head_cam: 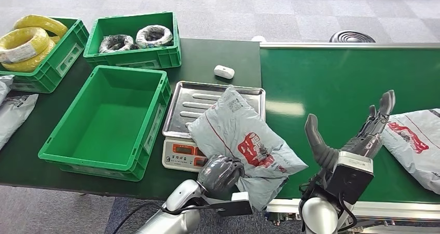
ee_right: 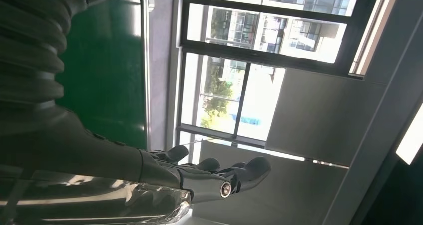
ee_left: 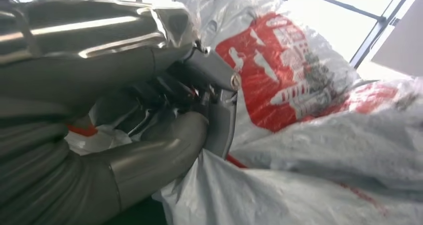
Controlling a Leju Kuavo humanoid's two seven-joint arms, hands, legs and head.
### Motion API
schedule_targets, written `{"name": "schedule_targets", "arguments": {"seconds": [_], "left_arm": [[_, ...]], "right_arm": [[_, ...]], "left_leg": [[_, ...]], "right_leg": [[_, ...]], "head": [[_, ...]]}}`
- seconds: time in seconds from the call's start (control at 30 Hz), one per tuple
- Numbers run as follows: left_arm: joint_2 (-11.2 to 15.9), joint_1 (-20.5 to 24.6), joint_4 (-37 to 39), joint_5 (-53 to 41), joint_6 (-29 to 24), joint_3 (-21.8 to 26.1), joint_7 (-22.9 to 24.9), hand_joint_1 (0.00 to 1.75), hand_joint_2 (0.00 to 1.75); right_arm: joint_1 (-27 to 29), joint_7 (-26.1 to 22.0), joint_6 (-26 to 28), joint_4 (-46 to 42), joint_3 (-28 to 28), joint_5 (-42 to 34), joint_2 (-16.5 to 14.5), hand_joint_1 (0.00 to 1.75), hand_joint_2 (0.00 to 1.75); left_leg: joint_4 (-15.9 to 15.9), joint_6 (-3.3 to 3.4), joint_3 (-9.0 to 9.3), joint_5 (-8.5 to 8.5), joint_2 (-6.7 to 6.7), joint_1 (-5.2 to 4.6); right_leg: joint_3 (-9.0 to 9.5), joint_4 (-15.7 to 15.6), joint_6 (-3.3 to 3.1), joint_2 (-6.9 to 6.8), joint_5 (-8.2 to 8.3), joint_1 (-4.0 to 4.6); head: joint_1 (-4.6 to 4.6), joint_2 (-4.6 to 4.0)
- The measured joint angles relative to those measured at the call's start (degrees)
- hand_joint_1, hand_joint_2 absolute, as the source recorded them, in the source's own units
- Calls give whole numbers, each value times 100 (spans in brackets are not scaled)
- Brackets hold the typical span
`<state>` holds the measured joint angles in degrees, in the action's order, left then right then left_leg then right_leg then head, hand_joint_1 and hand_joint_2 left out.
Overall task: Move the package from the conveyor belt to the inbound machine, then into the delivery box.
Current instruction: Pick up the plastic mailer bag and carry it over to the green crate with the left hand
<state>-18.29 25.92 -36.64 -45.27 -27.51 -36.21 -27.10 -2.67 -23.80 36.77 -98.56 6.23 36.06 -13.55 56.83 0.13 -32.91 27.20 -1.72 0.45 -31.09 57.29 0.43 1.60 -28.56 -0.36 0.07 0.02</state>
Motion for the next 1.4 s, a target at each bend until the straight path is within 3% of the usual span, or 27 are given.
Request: {"name": "schedule_targets", "arguments": {"seconds": [0.2, 0.33, 0.53, 0.7, 0.97, 1.17, 1.2, 1.23, 1.33, 1.37, 1.4], "left_arm": [[44, -103, -466, 30, 29, 141, -28, 172, 175], [214, -268, -1350, 343, 28, 377, -56, 171, 175], [785, -63, -3100, 810, 17, 1281, 80, 168, 175], [1043, 348, -3800, 1115, -60, 2008, 180, 171, 175], [1184, 980, -3808, 1506, -358, 3104, 248, 170, 175], [1347, 1501, -2980, 1587, -803, 3815, 143, 167, 175], [1382, 1588, -2778, 1584, -890, 3918, 109, 163, 175], [1417, 1668, -2574, 1580, -967, 4008, 66, 145, 175], [1502, 1835, -2019, 1593, -1061, 4207, -91, 24, 175], [1516, 1861, -1880, 1611, -1036, 4250, -146, 0, 175], [1523, 1871, -1778, 1627, -988, 4277, -200, 0, 175]], "right_arm": [[-16, -11, 2, 54, -1, -19, 0, 0, 175], [-2, -15, 28, 102, -5, -29, 1, 0, 175], [101, -103, 138, 233, -20, -127, 10, 0, 175], [187, -122, 220, 320, -16, -160, 11, 0, 175], [199, -87, 228, 421, -1, -159, 8, 0, 175], [223, -82, 249, 457, 14, -155, 7, 0, 175], [228, -81, 259, 460, 18, -154, 7, 0, 175], [234, -80, 274, 461, 21, -152, 7, 0, 175], [264, -76, 306, 462, 34, -144, 7, 0, 175], [277, -76, 309, 462, 38, -143, 7, 0, 175], [291, -76, 311, 462, 40, -142, 7, 0, 175]], "left_leg": [[0, 0, -1, 0, 0, 0], [0, 0, -3, 0, 1, 0], [-1, -6, -2, -4, 2, 7], [-1, -7, -3, -5, 3, 10], [-1, -7, -3, -5, 3, 9], [-1, -8, -2, -7, 4, 9], [-1, -8, -2, -7, 4, 9], [-1, -8, -2, -7, 4, 9], [-1, -8, -2, -7, 4, 10], [-1, -8, -2, -7, 4, 10], [-1, -8, -2, -7, 4, 10]], "right_leg": [[0, 0, 0, 0, 0, 0], [-2, 1, 0, 1, 0, 2], [-4, 5, -2, 1, 1, 11], [-4, 7, -3, 1, 1, 12], [-5, 7, -3, 1, 2, 9], [-5, 7, -4, 1, 2, 11], [-5, 7, -4, 1, 2, 11], [-5, 7, -4, 2, 2, 11], [-6, 7, -4, 1, 2, 11], [-6, 7, -4, 1, 2, 10], [-7, 7, -4, 1, 2, 10]], "head": [[0, 0], [1, 0], [-1, -1], [0, 0], [2, 0], [2, 0], [1, 0], [2, 0], [2, 0], [2, 0], [2, 0]]}}
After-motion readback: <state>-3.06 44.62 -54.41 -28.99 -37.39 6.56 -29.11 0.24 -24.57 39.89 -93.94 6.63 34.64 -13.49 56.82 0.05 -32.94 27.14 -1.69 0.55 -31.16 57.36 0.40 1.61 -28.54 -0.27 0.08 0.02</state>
